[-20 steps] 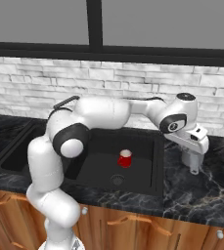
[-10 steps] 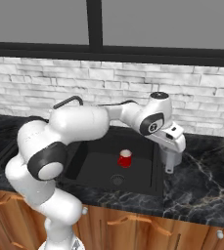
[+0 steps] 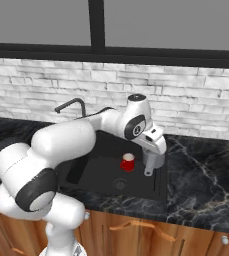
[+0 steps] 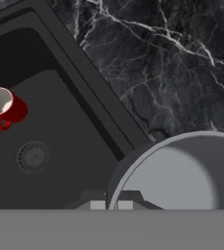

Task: Move any existing items from the left basin to the right basin for drying. Then move the measuring cup from the counter to the left basin of the sink for washing.

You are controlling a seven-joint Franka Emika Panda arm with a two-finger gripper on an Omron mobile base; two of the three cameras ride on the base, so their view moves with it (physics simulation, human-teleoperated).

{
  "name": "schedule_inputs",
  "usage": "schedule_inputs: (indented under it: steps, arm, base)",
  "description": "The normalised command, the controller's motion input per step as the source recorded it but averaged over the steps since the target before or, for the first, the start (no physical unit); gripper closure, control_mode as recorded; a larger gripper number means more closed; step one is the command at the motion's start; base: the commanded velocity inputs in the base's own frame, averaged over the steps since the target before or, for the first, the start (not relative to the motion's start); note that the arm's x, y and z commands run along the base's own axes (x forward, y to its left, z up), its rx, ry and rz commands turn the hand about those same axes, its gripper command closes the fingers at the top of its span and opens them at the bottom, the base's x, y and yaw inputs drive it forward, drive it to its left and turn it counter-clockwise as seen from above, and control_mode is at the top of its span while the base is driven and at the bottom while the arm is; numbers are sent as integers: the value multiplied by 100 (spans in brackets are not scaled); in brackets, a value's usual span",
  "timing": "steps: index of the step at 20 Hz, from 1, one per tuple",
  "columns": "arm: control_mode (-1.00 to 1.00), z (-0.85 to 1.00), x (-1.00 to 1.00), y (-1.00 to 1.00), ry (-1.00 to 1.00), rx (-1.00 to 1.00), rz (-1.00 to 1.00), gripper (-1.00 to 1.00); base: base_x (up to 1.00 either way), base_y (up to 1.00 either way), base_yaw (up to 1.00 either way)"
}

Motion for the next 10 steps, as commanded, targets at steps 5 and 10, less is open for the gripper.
schedule_inputs:
  steps: [5,10]
  arm:
    - [-100,1,0,60,0,0,3,100]
    - [-100,2,0,59,0,2,9,100]
  base:
    - [0,0,0]
    - [0,0,0]
